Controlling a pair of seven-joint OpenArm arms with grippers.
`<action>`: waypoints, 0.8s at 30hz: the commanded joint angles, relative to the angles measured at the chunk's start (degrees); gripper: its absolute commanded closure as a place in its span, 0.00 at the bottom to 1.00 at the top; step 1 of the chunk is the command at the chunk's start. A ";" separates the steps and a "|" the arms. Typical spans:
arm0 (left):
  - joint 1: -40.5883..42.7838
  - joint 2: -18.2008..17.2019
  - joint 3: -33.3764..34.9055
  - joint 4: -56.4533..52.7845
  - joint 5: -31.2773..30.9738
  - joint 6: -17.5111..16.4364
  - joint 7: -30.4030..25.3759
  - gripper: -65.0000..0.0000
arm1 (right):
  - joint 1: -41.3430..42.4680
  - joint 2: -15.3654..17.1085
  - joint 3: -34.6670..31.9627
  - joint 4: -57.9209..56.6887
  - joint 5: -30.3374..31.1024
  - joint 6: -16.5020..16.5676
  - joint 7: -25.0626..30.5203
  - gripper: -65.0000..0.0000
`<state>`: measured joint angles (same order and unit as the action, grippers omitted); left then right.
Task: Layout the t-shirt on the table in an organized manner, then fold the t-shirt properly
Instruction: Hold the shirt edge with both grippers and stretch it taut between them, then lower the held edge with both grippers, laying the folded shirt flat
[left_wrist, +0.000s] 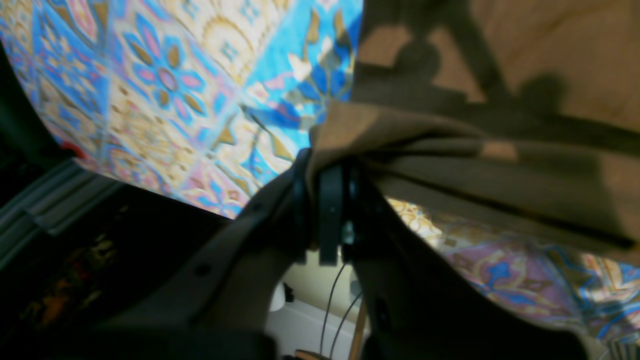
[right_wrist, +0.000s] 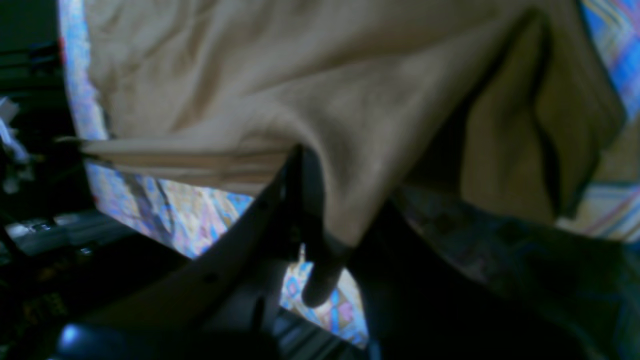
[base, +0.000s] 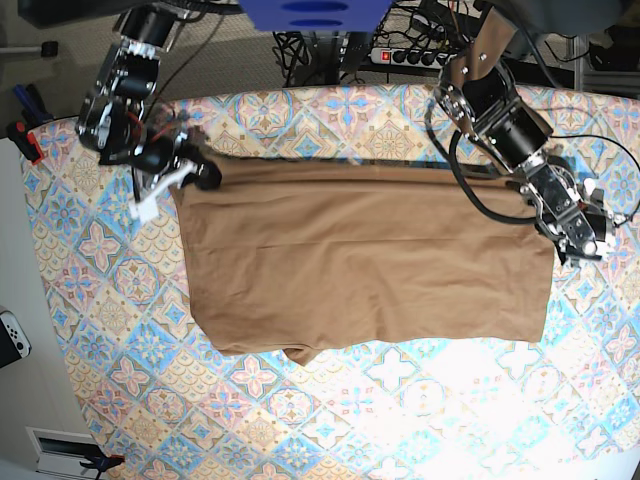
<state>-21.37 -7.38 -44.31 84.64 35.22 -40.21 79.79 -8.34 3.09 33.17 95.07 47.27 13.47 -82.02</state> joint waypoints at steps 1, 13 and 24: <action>-1.62 -1.11 0.23 0.77 2.10 0.21 0.21 1.00 | 3.55 0.73 0.02 0.45 1.39 0.11 2.02 1.00; -3.12 -1.02 0.31 0.77 1.92 0.21 0.21 1.00 | 4.78 0.73 -0.07 -2.19 1.31 0.11 2.02 1.00; -3.12 -0.14 0.31 -0.99 1.92 0.21 -1.77 1.00 | 4.87 1.87 -0.16 -2.28 -4.50 0.11 2.02 1.00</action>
<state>-23.18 -6.66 -44.27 82.65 36.01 -40.14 78.04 -3.95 4.32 32.71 91.92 42.17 13.50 -80.77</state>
